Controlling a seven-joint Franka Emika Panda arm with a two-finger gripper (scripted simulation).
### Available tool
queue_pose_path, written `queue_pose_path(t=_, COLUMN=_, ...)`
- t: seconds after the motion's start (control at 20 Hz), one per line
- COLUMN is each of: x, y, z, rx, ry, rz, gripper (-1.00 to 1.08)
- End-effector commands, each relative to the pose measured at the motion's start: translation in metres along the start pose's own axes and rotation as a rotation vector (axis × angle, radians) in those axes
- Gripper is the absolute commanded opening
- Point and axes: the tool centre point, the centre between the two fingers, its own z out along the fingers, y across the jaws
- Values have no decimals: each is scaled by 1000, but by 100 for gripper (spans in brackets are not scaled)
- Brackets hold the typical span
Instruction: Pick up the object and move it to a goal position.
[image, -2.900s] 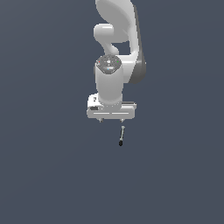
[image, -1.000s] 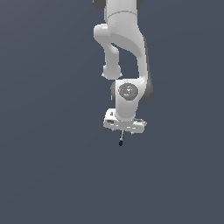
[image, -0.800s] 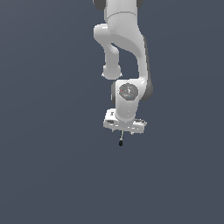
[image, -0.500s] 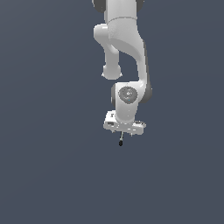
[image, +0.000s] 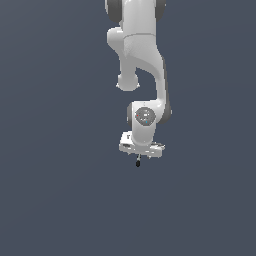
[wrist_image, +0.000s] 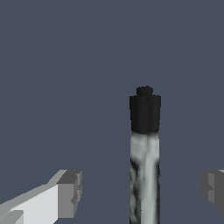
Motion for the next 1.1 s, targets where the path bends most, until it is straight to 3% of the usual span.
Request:
queue_pose_path(t=0.0, x=1, y=0, z=1, rx=0, ry=1, rz=0, gripper=-100)
queue_pose_path(t=0.65, x=1, y=1, z=-2, rx=0, ry=1, rz=0, gripper=-100)
queue_pose_path(t=1.05, x=4, y=19, z=-32, rx=0, ry=1, rz=0, gripper=-100)
